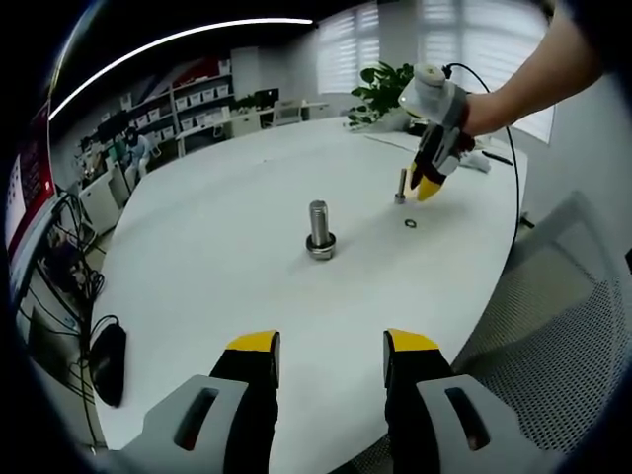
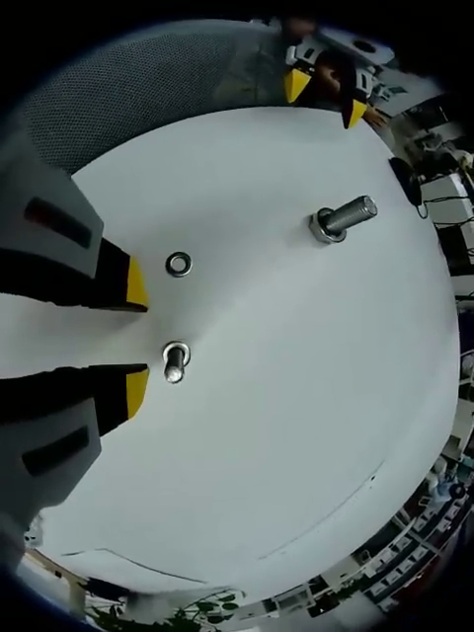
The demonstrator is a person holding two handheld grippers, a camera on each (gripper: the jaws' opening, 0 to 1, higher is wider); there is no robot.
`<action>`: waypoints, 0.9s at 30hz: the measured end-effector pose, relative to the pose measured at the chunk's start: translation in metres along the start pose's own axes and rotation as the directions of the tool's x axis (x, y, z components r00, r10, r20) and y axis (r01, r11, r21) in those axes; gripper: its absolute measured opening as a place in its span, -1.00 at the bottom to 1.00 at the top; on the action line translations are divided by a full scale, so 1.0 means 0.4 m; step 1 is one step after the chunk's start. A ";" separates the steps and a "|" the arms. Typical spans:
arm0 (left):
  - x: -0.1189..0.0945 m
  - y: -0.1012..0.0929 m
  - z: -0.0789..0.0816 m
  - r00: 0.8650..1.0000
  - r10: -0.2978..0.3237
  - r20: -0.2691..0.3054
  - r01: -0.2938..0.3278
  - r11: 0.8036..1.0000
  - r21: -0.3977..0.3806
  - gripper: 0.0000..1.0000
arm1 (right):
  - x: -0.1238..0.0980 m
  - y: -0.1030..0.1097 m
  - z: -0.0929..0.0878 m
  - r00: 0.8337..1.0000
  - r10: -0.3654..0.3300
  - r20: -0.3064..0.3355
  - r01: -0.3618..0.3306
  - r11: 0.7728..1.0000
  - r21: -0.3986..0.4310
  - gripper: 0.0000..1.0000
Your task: Place the washer onto the threaded stud by aligning its center hole with the stud, sliding it down to the base, and recovering from edge contact or off-axis alignment until the washer reaches the visible bottom stop.
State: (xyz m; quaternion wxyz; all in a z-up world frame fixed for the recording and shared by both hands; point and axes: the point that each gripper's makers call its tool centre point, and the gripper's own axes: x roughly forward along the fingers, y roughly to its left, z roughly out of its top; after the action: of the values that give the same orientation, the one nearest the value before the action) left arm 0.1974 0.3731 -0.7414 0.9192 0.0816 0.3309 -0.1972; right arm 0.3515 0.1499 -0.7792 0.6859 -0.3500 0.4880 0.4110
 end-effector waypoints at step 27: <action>0.002 -0.003 -0.005 1.000 -0.008 -0.009 0.008 1.000 -0.001 -0.20 | 0.034 0.120 0.033 0.995 0.101 0.008 -0.099 0.991 -0.094 -0.43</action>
State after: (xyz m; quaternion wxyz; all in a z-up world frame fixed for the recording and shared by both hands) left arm 0.1964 0.3725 -0.7433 0.9170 0.0807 0.3356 -0.2001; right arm 0.3154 0.1847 -0.7925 0.6505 -0.3541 0.4806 0.4696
